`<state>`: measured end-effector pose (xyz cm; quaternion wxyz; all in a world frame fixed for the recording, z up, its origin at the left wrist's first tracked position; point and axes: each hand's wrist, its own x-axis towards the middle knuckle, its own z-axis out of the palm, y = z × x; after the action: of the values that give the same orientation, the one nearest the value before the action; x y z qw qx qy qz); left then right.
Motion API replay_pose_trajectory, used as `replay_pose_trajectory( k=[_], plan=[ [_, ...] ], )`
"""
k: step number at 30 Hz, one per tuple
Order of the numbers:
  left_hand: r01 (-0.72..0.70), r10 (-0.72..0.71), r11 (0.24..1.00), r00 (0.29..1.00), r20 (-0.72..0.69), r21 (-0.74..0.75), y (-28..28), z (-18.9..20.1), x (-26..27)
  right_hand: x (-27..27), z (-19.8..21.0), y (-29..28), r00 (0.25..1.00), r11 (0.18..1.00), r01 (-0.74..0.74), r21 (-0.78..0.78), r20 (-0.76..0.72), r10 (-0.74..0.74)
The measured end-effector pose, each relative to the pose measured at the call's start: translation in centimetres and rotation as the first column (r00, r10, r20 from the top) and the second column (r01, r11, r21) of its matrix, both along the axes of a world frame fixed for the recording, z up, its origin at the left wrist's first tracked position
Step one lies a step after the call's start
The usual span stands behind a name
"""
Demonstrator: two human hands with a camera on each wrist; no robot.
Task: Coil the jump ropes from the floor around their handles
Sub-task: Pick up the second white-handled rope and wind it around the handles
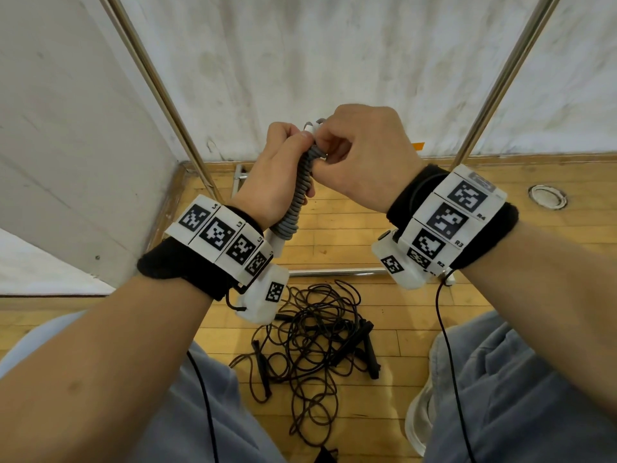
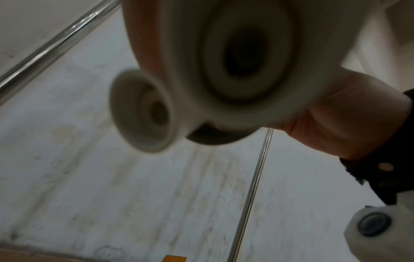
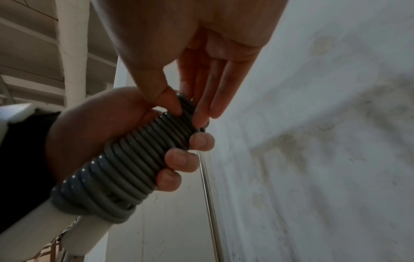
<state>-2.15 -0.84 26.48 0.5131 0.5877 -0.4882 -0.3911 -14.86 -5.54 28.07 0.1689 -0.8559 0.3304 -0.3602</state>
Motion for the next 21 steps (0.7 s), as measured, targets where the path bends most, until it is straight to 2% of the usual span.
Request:
replay_pose_trajectory(
  k=[4, 9, 15, 21],
  plan=[
    [0.007, -0.007, 1.000, 0.998, -0.062, 0.000, 0.05, 0.51, -0.20, -0.10, 0.12, 0.02, 1.000, 1.000, 0.000, -0.016, 0.008, 0.001],
    [0.009, -0.009, 1.000, 0.999, -0.035, -0.005, 0.30, 0.53, -0.21, -0.03, 0.23, 0.22, 0.999, 0.998, -0.036, -0.053, -0.013, 0.035],
    [-0.003, 0.003, 1.000, 1.000, 0.015, -0.020, 0.31, 0.35, -0.28, -0.01, 0.37, 0.59, 0.999, 0.994, 0.000, -0.105, -0.039, -0.005],
    [-0.048, 0.040, 0.995, 0.995, -0.088, -0.084, 0.17, 0.67, -0.99, 0.03, 0.27, 0.68, 0.990, 0.982, 0.094, -0.161, 0.117, -0.076]
  ],
)
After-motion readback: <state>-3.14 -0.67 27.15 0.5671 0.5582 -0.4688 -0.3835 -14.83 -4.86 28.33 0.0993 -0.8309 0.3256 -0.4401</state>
